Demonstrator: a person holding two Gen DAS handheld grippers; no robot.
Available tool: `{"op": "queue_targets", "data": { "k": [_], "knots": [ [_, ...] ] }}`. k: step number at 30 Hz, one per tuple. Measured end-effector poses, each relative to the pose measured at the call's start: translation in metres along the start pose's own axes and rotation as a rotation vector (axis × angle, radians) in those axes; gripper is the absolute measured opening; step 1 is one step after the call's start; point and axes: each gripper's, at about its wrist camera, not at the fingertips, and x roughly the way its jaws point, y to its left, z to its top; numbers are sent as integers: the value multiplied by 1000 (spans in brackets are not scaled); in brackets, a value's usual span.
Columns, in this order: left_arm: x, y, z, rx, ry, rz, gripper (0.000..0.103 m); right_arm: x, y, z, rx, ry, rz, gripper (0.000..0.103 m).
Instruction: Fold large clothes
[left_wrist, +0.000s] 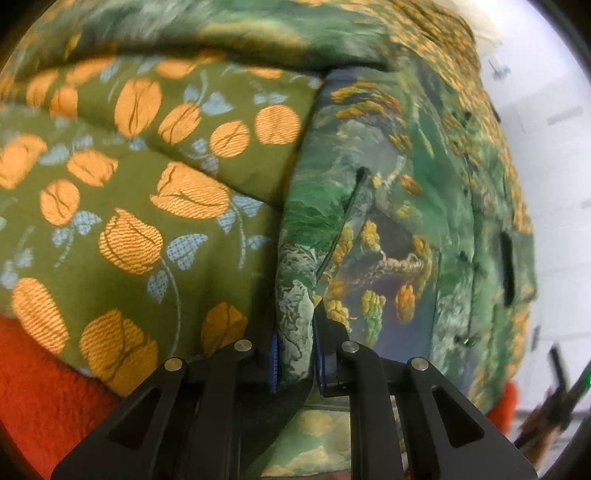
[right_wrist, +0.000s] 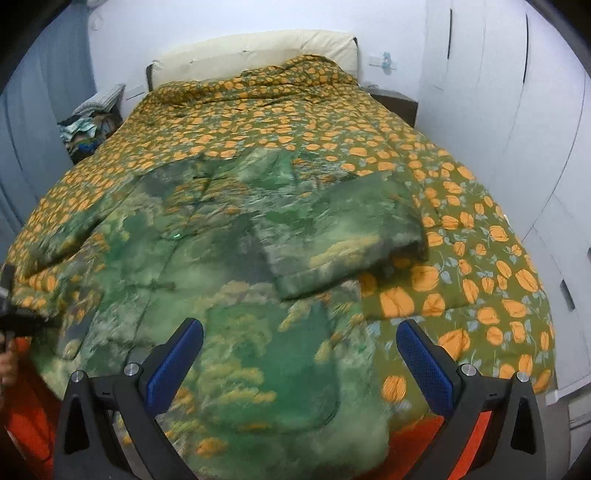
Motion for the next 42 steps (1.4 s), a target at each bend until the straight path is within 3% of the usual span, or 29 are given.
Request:
{"op": "queue_targets", "data": {
  "k": [3, 7, 9, 10, 11, 12, 13, 15, 16, 19, 21, 22, 25, 27, 28, 29, 30, 33, 36, 39, 42],
  "knots": [
    [4, -1, -4, -14, 14, -9, 14, 28, -18, 13, -23, 34, 9, 103],
    [7, -9, 2, 4, 1, 7, 17, 100, -31, 29, 67, 159, 246, 103],
    [-2, 0, -2, 43, -19, 36, 19, 135, -35, 36, 117, 196, 282, 103],
    [-9, 9, -4, 54, -28, 45, 20, 155, -39, 41, 163, 210, 306, 100],
    [-10, 9, -4, 58, -32, 49, 20, 171, -47, 46, 237, 200, 332, 75],
    [-10, 5, -2, 54, -36, 44, 21, 174, -56, 50, 304, 165, 353, 44],
    [-15, 13, -3, 49, -39, 36, 22, 171, -78, 58, 439, 89, 430, 35],
    [-19, 16, -1, 42, -43, 24, 24, 156, -114, 64, 621, -40, 542, 31],
    [-22, 21, -1, 45, -43, 25, 25, 139, -143, 69, 699, -136, 549, 31],
    [-25, 23, -2, 58, -50, 60, 40, 99, -220, 71, 803, -299, 438, 31],
    [-22, 18, 1, 64, -59, 86, 54, 85, -265, 61, 874, -323, 327, 31],
    [-25, 21, 1, 65, -59, 86, 62, 78, -298, 50, 932, -312, 217, 32],
    [-29, 21, 2, 67, -66, 89, 67, 85, -348, 18, 1043, -199, 175, 35],
    [-35, 21, 2, 75, -66, 91, 68, 92, -349, 3, 1047, -109, 148, 40],
    [-39, 21, 2, 82, -70, 92, 69, 92, -344, -1, 1024, -87, 152, 45],
    [-42, 24, 2, 88, -73, 95, 70, 92, -338, -5, 1006, -82, 165, 67],
    [-46, 23, 3, 97, -80, 100, 71, 93, -332, -9, 1000, -81, 184, 100],
    [-57, 22, 4, 121, -97, 125, 72, 94, -333, -38, 1188, -138, 368, 103],
    [-69, 22, 8, 139, -122, 139, 73, 87, -340, -56, 1300, -177, 390, 103],
    [-81, 21, 15, 173, -153, 147, 78, 59, -333, -50, 1138, -200, 305, 103],
    [-87, 16, 31, 224, -181, 185, 80, 22, -302, -21, 875, -183, 232, 103]
  ]
}}
